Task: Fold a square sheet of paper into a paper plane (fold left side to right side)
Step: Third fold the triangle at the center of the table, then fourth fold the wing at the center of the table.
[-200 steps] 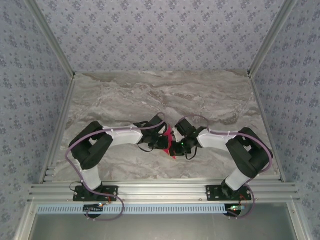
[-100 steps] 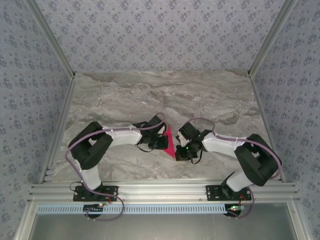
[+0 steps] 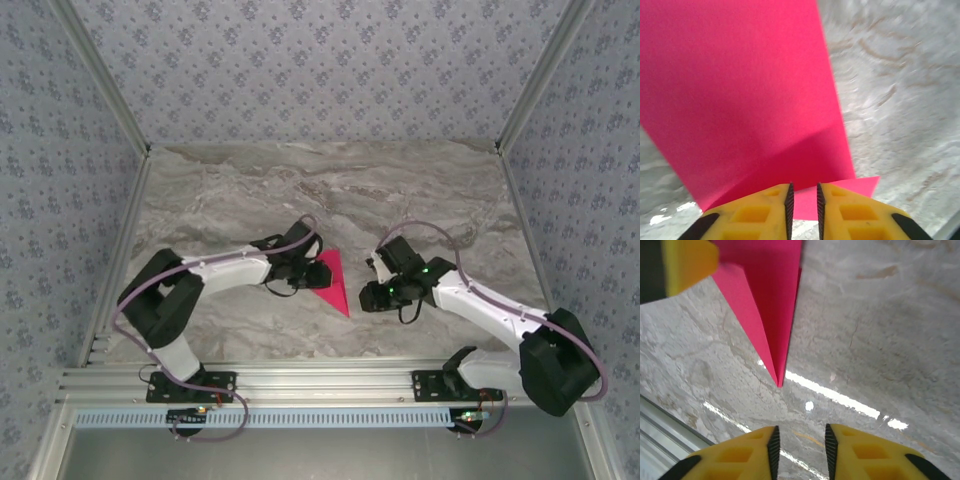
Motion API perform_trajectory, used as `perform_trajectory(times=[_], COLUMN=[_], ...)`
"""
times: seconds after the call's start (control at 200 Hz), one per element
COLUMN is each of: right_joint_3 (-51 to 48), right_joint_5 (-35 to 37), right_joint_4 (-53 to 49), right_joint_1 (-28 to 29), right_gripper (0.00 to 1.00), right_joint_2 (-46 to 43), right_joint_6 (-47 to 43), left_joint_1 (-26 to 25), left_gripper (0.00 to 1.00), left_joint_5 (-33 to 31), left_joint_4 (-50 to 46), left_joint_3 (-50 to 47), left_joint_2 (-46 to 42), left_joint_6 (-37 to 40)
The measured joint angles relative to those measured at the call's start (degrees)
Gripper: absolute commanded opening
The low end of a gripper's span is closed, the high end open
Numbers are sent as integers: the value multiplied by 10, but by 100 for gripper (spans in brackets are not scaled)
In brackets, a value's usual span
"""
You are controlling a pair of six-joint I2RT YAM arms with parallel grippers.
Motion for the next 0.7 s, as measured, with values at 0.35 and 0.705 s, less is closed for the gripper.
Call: perform_trajectory(times=[0.35,0.705], right_joint_3=[16,45], right_joint_5=[-10,-90], right_joint_4=[55,143], right_joint_1=[-22,-40], right_gripper=[66,66], right_joint_2=[21,148], right_joint_6=[-72,-103], left_joint_1=[75,88], left_gripper=[58,65], left_joint_5=[-13,-20], left_joint_4=[28,55], left_joint_3=[-149,-276], left_joint_2=[-231,-309], left_joint_6=[-44,-106])
